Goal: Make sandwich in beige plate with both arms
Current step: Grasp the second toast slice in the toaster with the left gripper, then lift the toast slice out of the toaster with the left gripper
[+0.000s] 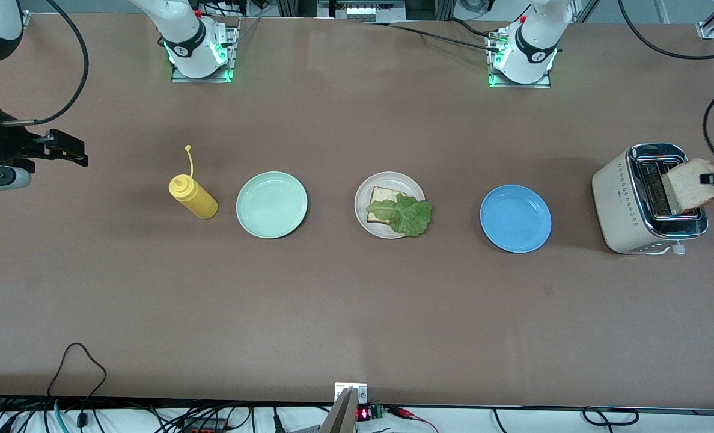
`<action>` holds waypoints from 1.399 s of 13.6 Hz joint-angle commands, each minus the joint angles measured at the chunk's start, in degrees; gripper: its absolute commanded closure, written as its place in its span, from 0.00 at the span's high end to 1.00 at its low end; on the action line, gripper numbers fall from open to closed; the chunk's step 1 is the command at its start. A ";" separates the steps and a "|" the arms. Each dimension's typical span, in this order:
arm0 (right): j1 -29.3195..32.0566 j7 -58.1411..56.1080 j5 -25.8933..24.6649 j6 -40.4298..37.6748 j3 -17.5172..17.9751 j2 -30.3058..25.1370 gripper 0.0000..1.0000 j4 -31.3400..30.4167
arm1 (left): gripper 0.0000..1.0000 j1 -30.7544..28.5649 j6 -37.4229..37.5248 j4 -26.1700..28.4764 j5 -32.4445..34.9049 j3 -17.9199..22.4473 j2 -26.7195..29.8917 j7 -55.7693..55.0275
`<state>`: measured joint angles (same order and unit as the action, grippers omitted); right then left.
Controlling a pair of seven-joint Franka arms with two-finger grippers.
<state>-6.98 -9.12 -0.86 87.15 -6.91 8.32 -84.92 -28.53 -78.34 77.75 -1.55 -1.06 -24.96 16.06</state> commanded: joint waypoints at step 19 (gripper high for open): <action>0.38 0.16 -0.11 -0.58 -0.12 -1.11 1.00 -0.78 | 0.00 4.36 -30.43 30.24 -50.19 -31.45 -0.61 3.33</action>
<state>-6.84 -9.11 -0.86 86.99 -7.26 8.25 -84.93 -23.23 -103.07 102.73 -47.07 -30.09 -25.71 14.87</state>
